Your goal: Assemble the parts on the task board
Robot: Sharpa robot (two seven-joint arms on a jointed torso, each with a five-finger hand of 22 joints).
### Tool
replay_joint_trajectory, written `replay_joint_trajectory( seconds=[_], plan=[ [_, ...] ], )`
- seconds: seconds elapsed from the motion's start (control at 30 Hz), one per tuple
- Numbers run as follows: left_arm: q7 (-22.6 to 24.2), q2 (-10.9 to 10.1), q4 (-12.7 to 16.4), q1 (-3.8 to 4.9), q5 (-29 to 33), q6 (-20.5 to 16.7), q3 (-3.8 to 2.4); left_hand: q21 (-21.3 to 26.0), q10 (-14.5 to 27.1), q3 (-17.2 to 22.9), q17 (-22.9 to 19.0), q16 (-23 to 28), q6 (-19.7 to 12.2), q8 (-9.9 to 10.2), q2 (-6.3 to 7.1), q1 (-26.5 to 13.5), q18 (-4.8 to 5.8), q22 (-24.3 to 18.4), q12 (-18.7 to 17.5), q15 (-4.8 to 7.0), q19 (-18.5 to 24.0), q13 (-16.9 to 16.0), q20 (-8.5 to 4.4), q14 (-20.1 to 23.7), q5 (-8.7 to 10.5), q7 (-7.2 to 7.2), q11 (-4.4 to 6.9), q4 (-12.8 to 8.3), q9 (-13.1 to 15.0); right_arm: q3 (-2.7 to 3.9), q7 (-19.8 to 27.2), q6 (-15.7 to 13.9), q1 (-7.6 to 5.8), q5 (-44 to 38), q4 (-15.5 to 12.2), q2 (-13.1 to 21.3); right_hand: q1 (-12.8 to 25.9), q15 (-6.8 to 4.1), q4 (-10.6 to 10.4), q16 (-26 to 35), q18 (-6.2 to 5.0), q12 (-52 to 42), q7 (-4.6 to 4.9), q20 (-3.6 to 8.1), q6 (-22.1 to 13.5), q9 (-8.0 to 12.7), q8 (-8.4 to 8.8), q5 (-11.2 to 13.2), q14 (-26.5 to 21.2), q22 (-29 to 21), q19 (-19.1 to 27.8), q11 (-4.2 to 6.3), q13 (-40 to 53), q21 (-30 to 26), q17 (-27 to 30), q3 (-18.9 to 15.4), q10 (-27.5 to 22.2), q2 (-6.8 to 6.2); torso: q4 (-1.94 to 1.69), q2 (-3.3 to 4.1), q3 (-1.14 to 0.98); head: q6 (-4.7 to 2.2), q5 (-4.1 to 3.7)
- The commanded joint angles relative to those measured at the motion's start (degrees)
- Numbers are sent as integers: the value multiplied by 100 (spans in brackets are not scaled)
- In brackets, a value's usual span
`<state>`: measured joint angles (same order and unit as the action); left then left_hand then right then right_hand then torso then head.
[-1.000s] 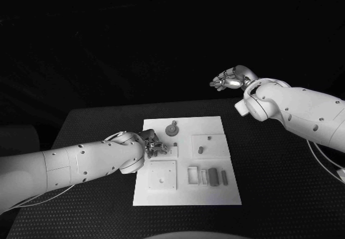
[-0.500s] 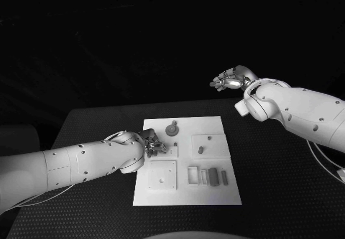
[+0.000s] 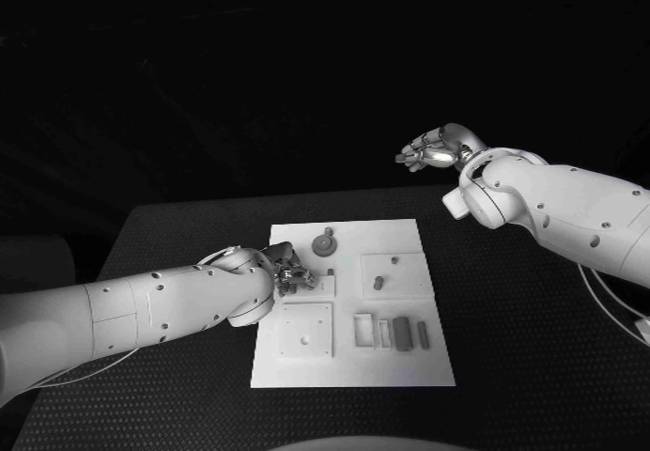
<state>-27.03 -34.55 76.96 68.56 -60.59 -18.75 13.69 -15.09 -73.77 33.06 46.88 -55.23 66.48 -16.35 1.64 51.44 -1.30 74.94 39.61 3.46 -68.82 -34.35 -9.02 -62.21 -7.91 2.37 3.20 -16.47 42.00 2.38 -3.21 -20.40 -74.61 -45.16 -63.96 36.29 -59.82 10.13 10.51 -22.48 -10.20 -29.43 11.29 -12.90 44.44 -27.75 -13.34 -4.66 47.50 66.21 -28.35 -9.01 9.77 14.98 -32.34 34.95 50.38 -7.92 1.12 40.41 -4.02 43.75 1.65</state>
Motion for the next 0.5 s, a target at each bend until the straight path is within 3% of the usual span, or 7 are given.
replay_joint_trajectory(
  seconds=[0.03,0.5],
  plan=[
    [-5,7,7,-2,-35,67,-3,12,-34,3,-8,-24,40,-30,-150,199,-87,127,29,16,-40,0,-18,2,-24,7,30,14,36,2,60,73,3,-4,0,-3,17,-17,-30,31,77,23,133,-5,-43,8,-20,12,-41,11,26,-34,-9,-28,-7,-4,-8,-21,-2,-2,0,9,-7],
    [-41,-11,3,-3,-28,146,-3,13,-36,0,-10,-29,43,-31,-158,200,-87,126,33,16,-39,-1,-19,3,-22,6,31,15,37,2,59,76,3,-3,0,0,16,-17,-34,32,79,21,133,-3,-44,11,-21,12,-43,21,28,-34,-15,-32,-11,-6,-8,-21,-2,0,2,13,-6]
  ],
)
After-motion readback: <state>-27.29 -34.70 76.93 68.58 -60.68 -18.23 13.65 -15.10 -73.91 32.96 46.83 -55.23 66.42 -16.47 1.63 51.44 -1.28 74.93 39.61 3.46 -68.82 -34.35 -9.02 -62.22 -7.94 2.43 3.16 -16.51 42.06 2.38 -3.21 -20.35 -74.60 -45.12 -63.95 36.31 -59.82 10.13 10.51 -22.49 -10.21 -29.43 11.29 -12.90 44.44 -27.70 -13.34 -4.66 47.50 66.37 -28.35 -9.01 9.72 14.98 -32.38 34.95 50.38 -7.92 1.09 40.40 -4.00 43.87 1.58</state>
